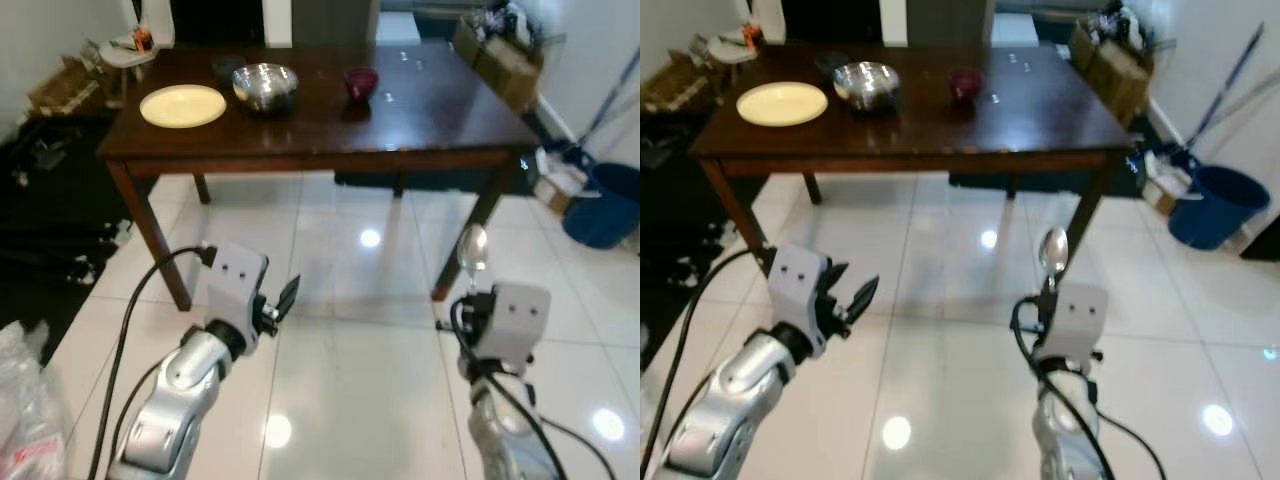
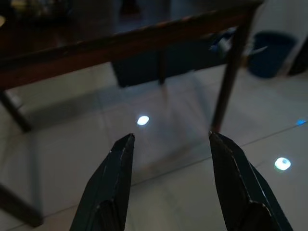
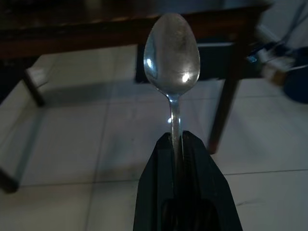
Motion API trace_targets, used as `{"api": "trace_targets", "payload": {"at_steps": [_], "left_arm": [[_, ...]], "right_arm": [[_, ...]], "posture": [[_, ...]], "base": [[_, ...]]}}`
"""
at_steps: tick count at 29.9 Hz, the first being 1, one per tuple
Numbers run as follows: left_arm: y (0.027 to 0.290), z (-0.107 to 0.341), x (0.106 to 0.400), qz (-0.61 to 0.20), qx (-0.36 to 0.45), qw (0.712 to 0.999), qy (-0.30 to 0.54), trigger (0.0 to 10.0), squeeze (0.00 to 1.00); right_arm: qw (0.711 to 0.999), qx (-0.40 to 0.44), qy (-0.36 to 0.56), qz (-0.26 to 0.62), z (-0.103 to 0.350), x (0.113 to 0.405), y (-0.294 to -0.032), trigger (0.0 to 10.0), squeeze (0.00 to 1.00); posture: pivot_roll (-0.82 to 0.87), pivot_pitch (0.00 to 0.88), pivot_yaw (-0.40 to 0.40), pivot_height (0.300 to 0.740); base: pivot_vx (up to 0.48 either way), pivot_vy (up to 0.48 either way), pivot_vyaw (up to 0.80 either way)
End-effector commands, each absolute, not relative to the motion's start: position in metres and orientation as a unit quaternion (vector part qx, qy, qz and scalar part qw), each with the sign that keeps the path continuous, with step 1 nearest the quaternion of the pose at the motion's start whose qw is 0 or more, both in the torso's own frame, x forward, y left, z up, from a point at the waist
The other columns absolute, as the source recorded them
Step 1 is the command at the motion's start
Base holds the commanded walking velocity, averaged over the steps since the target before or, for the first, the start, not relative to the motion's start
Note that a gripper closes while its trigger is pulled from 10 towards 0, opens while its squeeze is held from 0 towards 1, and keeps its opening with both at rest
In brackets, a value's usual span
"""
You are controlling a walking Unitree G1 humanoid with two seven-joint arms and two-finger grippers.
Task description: Setting the table
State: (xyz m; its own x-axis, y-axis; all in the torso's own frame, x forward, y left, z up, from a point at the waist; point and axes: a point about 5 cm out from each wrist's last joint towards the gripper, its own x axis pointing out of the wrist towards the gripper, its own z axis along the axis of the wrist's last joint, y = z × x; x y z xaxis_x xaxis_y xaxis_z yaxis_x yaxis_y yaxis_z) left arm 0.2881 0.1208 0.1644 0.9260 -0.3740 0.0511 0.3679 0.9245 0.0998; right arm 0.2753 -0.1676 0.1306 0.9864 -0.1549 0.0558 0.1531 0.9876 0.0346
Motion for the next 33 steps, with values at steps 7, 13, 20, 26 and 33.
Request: {"api": "trace_targets", "payload": {"at_steps": [7, 13, 20, 26, 33], "left_arm": [[0.122, 0.191, 0.294, -0.147, 0.064, 0.982, -0.099, 10.0, 0.00], [0.121, 0.207, 0.297, -0.138, 0.052, 0.981, -0.125, 10.0, 0.00], [0.113, 0.212, 0.296, -0.150, 0.046, 0.978, -0.135, 10.0, 0.00], [0.110, 0.211, 0.294, -0.157, 0.045, 0.978, -0.131, 10.0, 0.00], [0.110, 0.211, 0.295, -0.160, 0.044, 0.978, -0.129, 10.0, 0.00]], "right_arm": [[0.993, 0.000, -0.099, -0.064, 0.166, 0.284, -0.172, 10.0, 0.00], [0.992, 0.018, -0.115, -0.045, 0.178, 0.289, -0.170, 10.0, 0.00], [0.996, 0.038, -0.083, -0.003, 0.172, 0.292, -0.170, 10.0, 0.00], [0.997, 0.039, -0.069, -0.013, 0.167, 0.293, -0.178, 10.0, 0.00], [0.998, 0.034, -0.053, 0.010, 0.163, 0.293, -0.175, 10.0, 0.00]], "posture": [[-0.04, 0.077, 0.092, 0.740], [-0.04, 0.074, 0.092, 0.740], [-0.04, 0.070, 0.093, 0.740], [-0.04, 0.072, 0.097, 0.740], [-0.04, 0.074, 0.103, 0.740]], "base": [[0.480, 0.000, 0.00], [0.480, 0.000, 0.00], [0.480, 0.000, 0.00], [0.480, 0.000, 0.00], [0.480, 0.000, 0.00]]}}
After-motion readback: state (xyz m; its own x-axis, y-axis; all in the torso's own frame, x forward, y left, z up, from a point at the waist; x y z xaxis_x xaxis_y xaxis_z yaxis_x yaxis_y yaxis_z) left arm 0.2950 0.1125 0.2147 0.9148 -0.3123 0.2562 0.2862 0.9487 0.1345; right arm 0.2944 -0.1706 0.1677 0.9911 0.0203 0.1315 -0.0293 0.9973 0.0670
